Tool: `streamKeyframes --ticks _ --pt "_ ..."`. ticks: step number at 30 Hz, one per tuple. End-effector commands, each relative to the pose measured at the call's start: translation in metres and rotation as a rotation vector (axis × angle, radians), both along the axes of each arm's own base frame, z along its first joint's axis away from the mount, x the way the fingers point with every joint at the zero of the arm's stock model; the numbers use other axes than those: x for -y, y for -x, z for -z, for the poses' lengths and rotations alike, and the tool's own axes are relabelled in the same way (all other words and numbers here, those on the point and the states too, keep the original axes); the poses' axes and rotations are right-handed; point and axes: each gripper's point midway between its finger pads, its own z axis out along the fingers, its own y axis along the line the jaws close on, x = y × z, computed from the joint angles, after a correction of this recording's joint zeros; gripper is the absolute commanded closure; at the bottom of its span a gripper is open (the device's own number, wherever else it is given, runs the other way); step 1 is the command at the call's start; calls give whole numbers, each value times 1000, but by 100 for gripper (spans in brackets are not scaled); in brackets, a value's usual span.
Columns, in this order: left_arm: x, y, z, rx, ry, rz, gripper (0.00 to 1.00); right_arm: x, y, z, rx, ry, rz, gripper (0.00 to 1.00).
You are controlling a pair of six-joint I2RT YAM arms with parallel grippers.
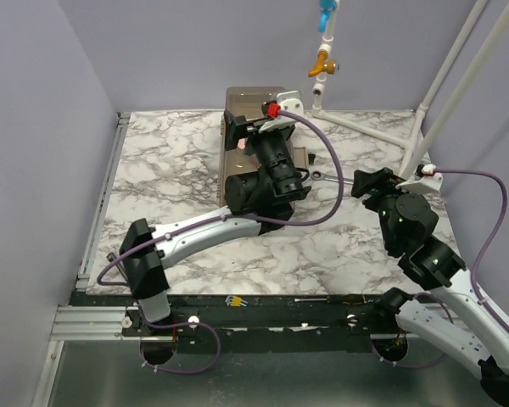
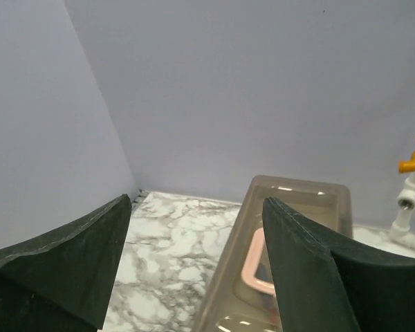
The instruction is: Pack the tool kit
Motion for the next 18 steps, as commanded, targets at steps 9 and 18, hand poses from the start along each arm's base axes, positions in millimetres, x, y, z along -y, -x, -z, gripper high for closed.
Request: streamKeyframes --ticks 9,18 --pt "61 68 78 -219 78 1058 15 -86 -22 58 -152 47 -338 25" --pt "17 33 143 -626 302 1017 2 -137 -77 135 -477 4 -403 27"
